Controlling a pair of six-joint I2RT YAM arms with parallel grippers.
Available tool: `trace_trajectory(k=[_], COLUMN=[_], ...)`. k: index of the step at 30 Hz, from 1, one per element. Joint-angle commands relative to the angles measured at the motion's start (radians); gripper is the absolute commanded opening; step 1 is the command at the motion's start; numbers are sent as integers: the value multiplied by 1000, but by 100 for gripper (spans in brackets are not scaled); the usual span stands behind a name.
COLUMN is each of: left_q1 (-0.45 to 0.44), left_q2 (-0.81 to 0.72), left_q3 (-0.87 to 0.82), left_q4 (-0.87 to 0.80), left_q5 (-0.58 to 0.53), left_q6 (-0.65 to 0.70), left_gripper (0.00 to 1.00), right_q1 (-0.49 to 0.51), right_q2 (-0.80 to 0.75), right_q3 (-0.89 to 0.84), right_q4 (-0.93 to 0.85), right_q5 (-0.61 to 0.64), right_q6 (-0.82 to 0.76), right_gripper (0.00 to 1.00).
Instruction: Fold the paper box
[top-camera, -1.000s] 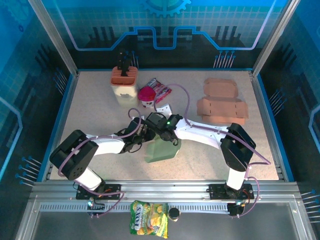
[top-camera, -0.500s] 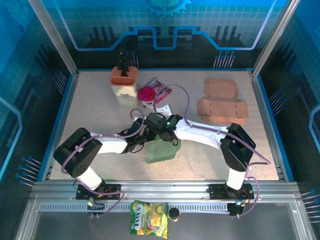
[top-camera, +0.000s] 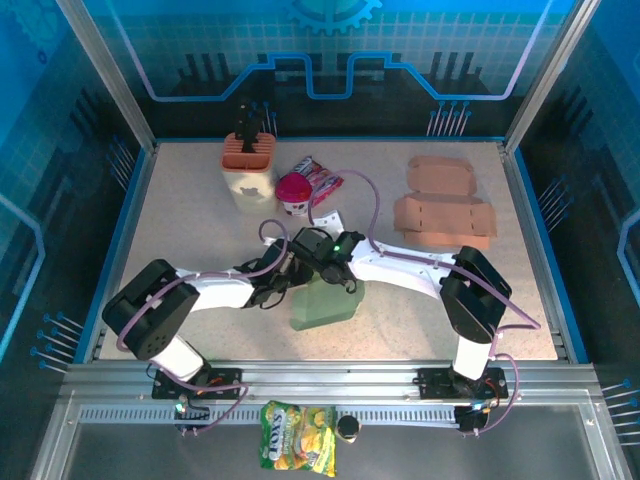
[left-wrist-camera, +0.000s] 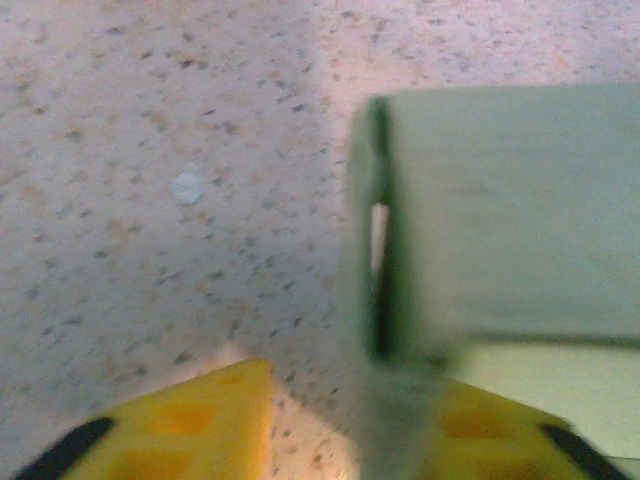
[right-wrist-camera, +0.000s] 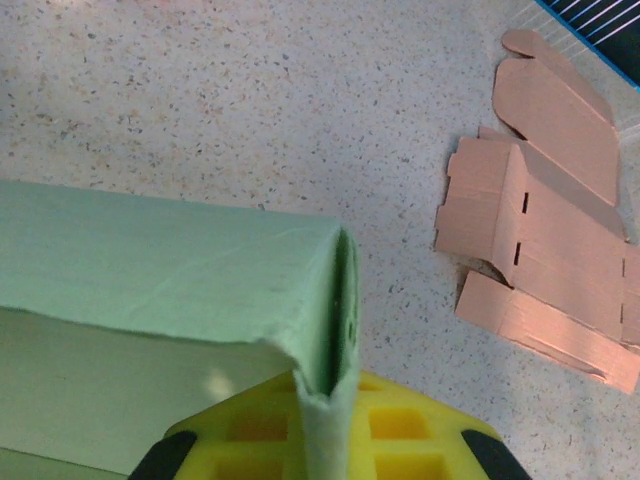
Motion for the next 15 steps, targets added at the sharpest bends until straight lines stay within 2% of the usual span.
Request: trace_trajectory(k=[1,4,5,6,9,15], left_q1=[24,28,29,29,29,29], left_q2=[-64,-120,-139,-155,-202,-303], left_q3=[2,12,14,15,25,51], left_q4=[-130,-162,-169,-176,-206,-293], left_q5=[-46,-24,-14,-7,18,13], left_q6=[24,28,27,25,22,24], left_gripper=[48,58,68,72,75,74], right_q1=[-5,-23,-30,-34,-57,-119], right_q2=[-12,-5,1,4,15,50], right_q3=[-18,-12,-11,-10,-15,-1], right_q4=[-27,-49,-58,-63,-73,-135], right_q5=[-14,-32,-36,-44,-73,-136], right_q6=[29,52,61,68,90,153], right_gripper=[0,0,0,0,0,0])
